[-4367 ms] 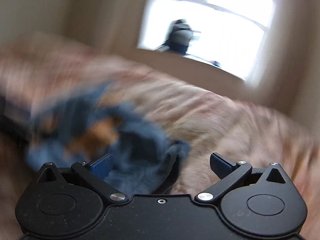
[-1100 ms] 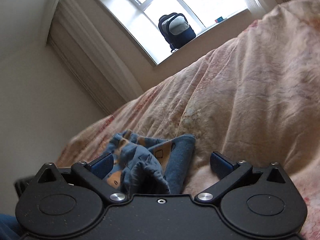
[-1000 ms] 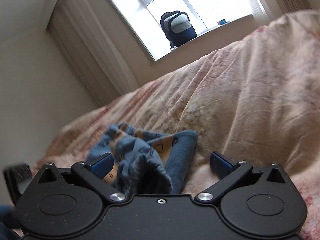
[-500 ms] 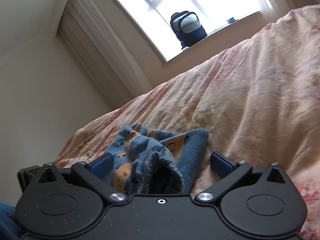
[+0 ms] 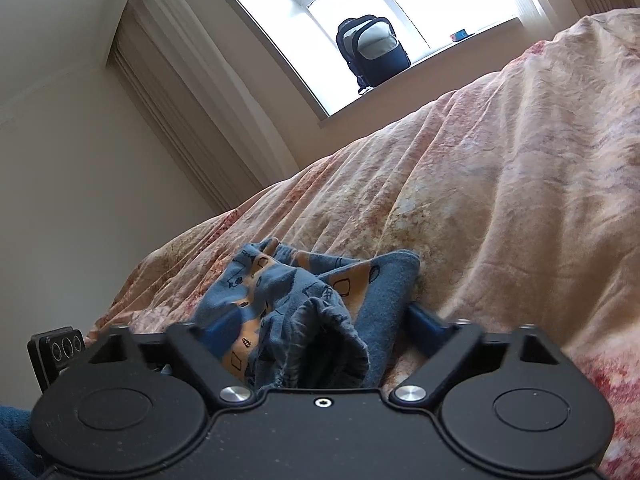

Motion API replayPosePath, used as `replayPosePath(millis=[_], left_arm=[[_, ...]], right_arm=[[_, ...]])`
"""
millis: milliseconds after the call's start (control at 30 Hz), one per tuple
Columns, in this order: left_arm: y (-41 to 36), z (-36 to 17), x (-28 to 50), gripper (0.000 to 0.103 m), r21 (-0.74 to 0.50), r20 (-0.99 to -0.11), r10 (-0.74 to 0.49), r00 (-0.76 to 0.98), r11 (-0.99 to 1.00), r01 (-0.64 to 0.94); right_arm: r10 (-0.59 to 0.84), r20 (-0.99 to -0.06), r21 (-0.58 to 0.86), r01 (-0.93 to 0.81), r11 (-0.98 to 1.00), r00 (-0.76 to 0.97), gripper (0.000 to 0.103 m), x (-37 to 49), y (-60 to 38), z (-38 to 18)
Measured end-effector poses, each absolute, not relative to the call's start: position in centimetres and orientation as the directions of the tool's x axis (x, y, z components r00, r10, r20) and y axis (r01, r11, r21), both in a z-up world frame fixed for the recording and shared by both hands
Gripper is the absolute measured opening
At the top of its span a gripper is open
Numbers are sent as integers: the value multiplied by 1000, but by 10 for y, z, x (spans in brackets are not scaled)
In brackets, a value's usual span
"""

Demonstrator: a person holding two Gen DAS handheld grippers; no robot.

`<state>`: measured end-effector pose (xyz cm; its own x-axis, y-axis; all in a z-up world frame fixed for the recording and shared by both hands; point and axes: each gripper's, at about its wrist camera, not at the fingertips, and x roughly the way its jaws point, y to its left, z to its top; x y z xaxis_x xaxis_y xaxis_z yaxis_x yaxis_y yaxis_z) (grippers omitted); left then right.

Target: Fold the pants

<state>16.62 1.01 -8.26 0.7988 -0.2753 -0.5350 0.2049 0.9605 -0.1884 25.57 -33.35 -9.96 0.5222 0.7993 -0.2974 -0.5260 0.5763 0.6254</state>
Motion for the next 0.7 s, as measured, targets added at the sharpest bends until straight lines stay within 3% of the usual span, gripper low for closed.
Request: replayPosePath(millis=[133,200,700], left_arm=[[10,-81,166,103,-185,-545,-274,793,961,206],[10,-79,167,103,-188,-558,-274,783,961,202],[8,-66,170,101,-196,-660,-232,715,971,134]], right_arm=[[791,-297,640,-503,581,536,53,255,-337,-102],[789,-297,645,-496,581,538,51,255,-339,-103],[754,-374,594,-485,642,540,55,256,-324,-101]])
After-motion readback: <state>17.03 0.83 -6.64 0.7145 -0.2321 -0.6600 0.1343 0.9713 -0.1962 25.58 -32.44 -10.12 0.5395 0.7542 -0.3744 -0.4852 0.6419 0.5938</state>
